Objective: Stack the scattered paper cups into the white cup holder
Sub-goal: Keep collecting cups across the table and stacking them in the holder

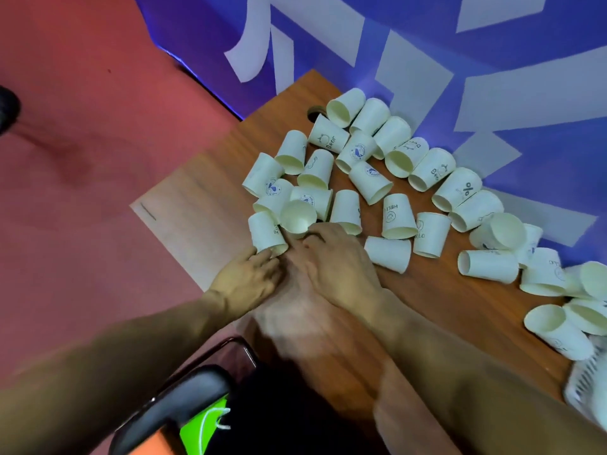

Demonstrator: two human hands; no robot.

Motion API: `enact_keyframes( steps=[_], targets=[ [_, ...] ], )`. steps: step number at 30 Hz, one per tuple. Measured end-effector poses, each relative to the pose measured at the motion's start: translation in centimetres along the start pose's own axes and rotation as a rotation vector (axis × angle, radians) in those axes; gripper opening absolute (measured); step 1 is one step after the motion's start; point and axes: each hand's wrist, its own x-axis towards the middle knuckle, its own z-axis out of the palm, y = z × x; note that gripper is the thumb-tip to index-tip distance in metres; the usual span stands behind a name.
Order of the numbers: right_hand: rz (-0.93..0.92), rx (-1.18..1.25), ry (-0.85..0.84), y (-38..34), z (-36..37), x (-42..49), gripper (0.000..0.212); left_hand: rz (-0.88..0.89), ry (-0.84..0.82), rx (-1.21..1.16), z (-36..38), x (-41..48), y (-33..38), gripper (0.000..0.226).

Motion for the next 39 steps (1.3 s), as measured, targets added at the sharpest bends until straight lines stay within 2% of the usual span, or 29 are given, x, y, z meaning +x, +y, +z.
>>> enact_keyframes(
  steps=[6, 10, 17, 21, 27, 31, 36, 39],
  targets=[
    [0.023, -0.156, -0.181, -1.0, 2.4, 2.6, 0.027, 0.260, -0.146, 0.242, 0.6, 1.9, -2.5, 0.020],
    [0.037, -0.198, -0.261, -0.7, 2.7, 2.9, 0.021, 0.275, -0.211, 0.320, 0.3, 3.9, -2.5, 0.018],
    [0.013, -0.267, -0.298, -0.4, 2.4, 2.9, 0.026, 0.316, -0.279, 0.418, -0.6, 5.6, -2.7, 0.024],
    [0.039, -0.274, -0.316, -0.5, 2.7, 2.6, 0.023, 0.305, -0.334, 0.457, -1.1, 6.2, -2.9, 0.034],
    [0.038, -0.277, -0.274, -0.6, 2.3, 2.3, 0.013, 0.291, -0.394, 0.516, -2.3, 6.5, -3.4, 0.023],
    [0.033, -0.263, -0.185, -0.3, 2.1, 1.3, 0.004, 0.256, -0.405, 0.431, -3.0, 6.3, -3.0, 0.019],
    [0.075, -0.240, -0.024, 0.0, 1.1, -0.9, 0.015, 0.190, -0.362, 0.243, -4.5, 6.3, -0.4, 0.021],
    [0.131, -0.180, 0.016, 0.7, 0.1, -3.1, 0.017, 0.169, -0.298, 0.177, -5.4, 6.5, 1.4, 0.025]
  ],
)
